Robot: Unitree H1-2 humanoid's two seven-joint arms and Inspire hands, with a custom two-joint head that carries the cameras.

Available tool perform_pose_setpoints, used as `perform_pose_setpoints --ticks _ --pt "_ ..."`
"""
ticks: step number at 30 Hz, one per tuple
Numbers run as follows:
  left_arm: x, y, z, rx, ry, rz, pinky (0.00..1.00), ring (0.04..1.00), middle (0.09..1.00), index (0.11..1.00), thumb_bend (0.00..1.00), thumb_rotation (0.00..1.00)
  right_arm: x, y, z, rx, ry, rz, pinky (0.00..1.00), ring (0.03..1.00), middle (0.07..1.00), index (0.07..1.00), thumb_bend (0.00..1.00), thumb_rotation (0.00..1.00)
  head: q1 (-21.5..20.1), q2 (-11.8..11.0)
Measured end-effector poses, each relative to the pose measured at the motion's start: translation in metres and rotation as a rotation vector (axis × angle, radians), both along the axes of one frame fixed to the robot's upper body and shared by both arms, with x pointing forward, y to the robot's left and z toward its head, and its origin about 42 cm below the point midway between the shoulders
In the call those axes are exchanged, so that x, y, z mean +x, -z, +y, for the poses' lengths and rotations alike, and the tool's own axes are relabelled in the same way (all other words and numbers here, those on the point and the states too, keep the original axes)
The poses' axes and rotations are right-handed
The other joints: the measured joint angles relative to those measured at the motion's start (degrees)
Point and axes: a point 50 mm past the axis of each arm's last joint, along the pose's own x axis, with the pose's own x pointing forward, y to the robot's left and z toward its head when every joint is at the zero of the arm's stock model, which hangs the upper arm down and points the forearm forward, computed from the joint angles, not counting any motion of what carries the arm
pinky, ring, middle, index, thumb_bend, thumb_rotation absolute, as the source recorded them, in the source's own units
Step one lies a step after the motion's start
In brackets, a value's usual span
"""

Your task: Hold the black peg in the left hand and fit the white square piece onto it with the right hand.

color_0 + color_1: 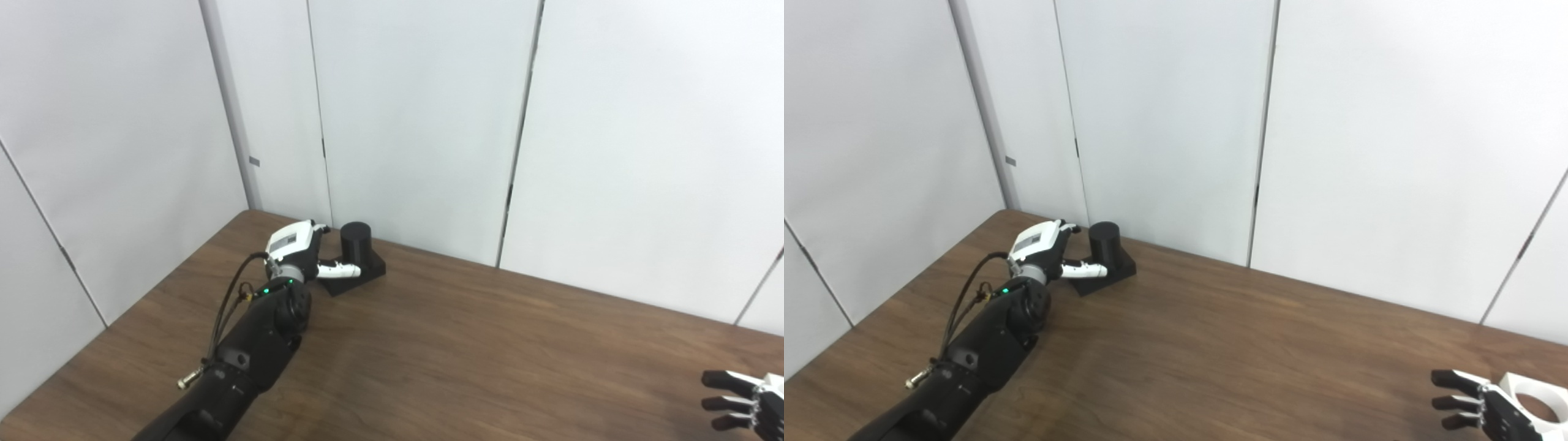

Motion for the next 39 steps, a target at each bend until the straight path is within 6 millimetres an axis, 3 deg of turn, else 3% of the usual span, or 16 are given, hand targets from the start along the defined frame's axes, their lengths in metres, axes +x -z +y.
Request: perform_pose_setpoints --ticks 12,18,23,39 --pt "0.000 0.002 -0.001 -0.050 0.025 0.050 1.00 1.000 1.000 0.866 1.00 0.53 -0.003 -0.006 0.002 -0.002 0.003 -0.003 0.48 0.594 0.689 0.664 0.51 0.00 -0.6 1.0" --pt "-0.001 0.003 0.000 -0.069 0.049 0.097 0.95 1.000 1.000 0.824 1.00 0.53 -0.005 -0.006 0.002 -0.001 0.006 0.004 0.47 0.592 0.688 0.661 0.51 0.00 -0.6 1.6" --pt "-0.002 0.003 0.003 -0.057 0.051 0.107 0.97 1.000 1.000 0.811 1.00 0.51 -0.007 -0.010 0.003 0.000 0.003 -0.006 0.47 0.592 0.697 0.660 0.51 0.00 -0.7 1.7" --pt "-0.004 0.022 0.016 -0.035 0.010 0.123 1.00 1.000 1.000 0.810 1.00 0.48 -0.010 -0.011 0.002 0.001 0.000 -0.004 0.47 0.593 0.695 0.655 0.51 0.00 -1.0 1.8"
